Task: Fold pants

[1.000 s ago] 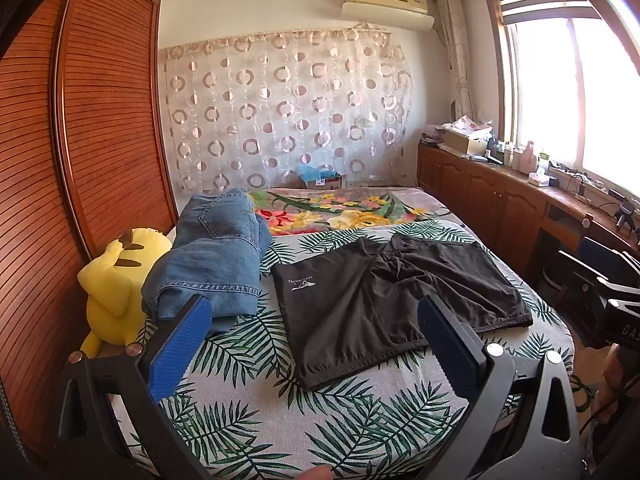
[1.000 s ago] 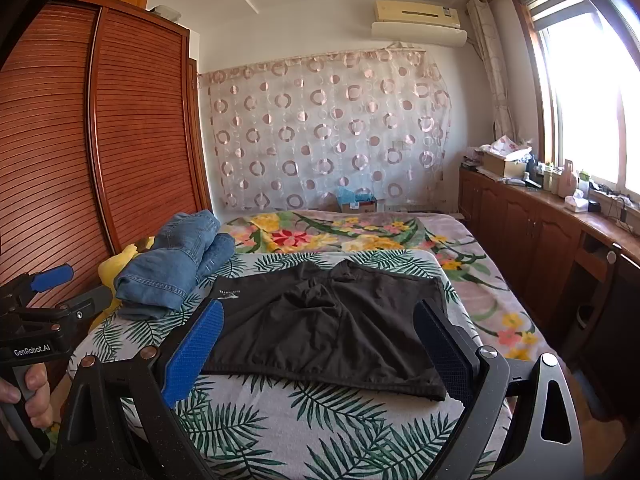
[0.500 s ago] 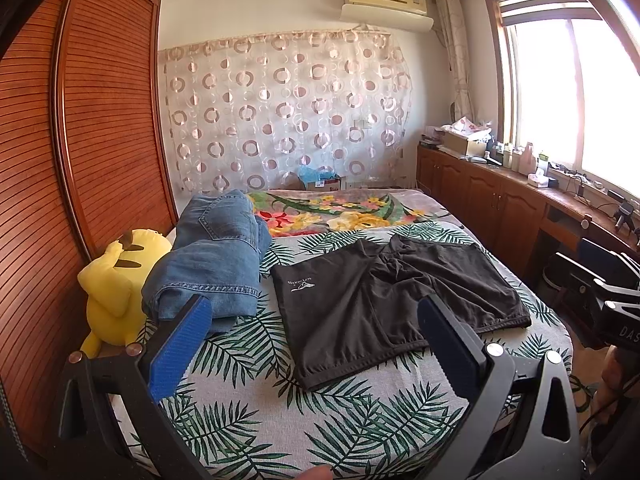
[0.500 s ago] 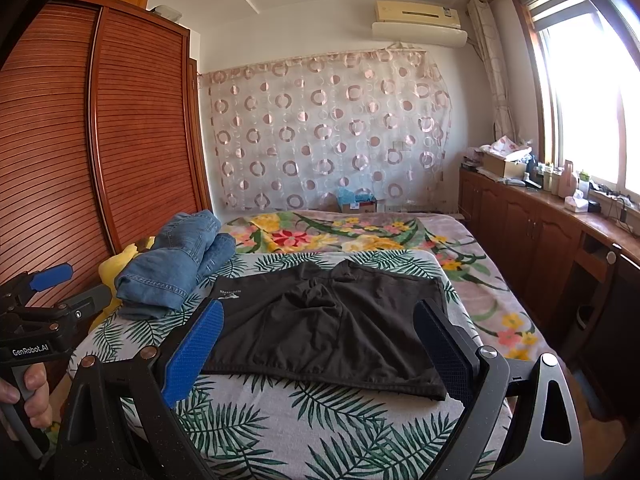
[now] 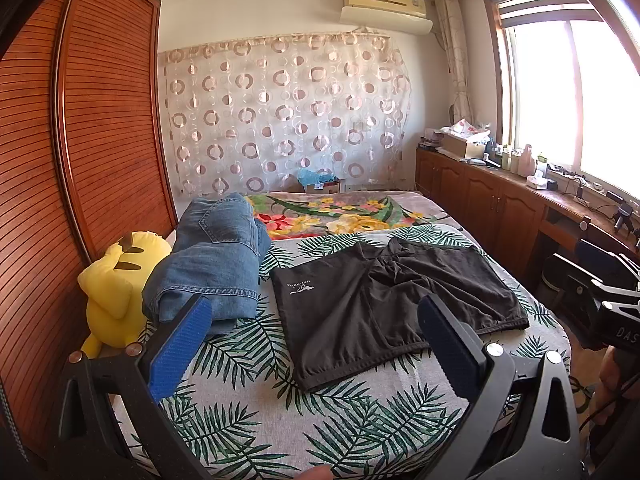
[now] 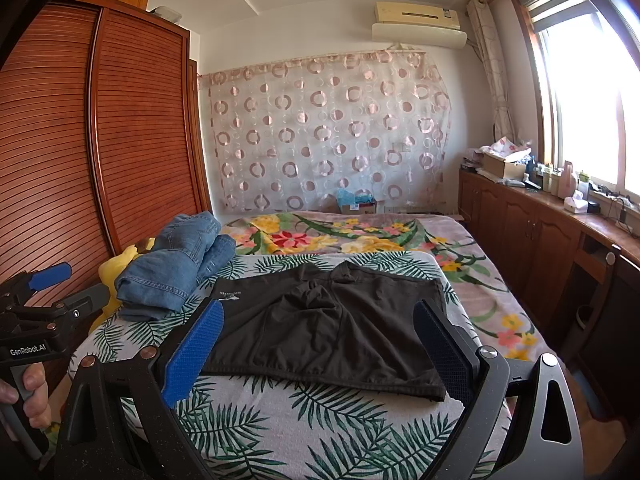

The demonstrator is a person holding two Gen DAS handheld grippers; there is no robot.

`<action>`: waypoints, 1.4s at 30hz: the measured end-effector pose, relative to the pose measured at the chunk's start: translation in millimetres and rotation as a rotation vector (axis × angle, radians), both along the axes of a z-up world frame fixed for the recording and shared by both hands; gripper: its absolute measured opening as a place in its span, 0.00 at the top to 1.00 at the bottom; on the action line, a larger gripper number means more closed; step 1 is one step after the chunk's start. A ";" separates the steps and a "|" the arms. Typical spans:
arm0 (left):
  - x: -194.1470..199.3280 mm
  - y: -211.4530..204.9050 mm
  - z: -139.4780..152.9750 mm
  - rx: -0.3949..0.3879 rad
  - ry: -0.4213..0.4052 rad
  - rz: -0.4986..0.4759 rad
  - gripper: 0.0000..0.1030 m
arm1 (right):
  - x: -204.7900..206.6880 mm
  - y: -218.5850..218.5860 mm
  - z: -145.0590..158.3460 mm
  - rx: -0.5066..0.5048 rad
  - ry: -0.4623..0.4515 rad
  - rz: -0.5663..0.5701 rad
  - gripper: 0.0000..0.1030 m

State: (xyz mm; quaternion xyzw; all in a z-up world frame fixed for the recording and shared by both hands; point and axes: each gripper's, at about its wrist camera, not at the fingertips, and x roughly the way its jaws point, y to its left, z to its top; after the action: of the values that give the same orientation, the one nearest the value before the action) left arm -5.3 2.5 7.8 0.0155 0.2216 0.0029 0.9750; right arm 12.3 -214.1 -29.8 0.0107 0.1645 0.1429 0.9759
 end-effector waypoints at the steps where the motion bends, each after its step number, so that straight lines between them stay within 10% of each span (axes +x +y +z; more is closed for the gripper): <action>1: 0.0 -0.1 0.7 0.000 0.000 -0.001 0.00 | -0.1 -0.1 0.2 0.001 0.000 0.000 0.06; 16: 9.8 -1.2 -4.4 0.001 0.042 -0.011 0.00 | 6.3 -3.6 -7.5 -0.014 0.020 -0.008 0.06; 42: 55.0 28.2 -104.4 0.026 0.287 -0.077 0.00 | 38.2 -34.5 -32.5 -0.096 0.167 -0.050 0.11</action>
State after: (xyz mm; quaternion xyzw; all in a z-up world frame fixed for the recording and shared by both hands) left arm 49.7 30.7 -96.6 0.0368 0.3581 -0.0340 0.9323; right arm 50.4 -248.6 -62.3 -0.0201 0.2516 0.1093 0.9614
